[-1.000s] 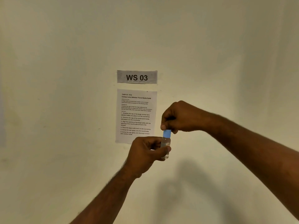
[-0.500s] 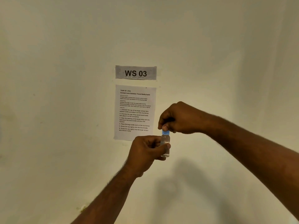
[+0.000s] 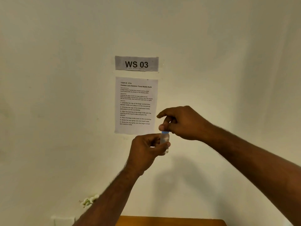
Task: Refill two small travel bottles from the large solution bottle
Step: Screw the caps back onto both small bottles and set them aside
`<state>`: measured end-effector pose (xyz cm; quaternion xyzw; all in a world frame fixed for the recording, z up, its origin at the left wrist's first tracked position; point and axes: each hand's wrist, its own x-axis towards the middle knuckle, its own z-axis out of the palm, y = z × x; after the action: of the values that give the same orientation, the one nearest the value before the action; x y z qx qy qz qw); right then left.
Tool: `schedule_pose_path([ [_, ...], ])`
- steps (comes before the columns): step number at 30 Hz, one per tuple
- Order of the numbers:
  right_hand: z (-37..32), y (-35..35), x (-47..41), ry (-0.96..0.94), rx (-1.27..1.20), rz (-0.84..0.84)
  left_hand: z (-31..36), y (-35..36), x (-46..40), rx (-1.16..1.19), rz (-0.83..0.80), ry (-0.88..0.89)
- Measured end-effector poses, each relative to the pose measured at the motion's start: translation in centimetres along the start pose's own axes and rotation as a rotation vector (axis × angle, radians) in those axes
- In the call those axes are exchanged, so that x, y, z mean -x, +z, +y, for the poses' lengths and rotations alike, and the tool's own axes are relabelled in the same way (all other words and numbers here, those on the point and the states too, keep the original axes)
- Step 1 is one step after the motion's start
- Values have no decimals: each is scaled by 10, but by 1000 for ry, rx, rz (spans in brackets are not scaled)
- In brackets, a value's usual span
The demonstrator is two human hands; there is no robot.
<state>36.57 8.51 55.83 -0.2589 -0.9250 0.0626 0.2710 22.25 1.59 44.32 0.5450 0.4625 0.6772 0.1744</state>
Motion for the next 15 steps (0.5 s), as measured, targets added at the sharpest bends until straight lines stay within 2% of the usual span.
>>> schedule_pose_path([
  [6,22,59,38,200,-259,-19,-34,-9,22,52,-95,-25],
  [10,33,107,66,345,-375,45,-70,-10,45,33,-156,-74],
  [15,51,159,101,537,-436,110,-127,-5,78,-113,-192,-301],
])
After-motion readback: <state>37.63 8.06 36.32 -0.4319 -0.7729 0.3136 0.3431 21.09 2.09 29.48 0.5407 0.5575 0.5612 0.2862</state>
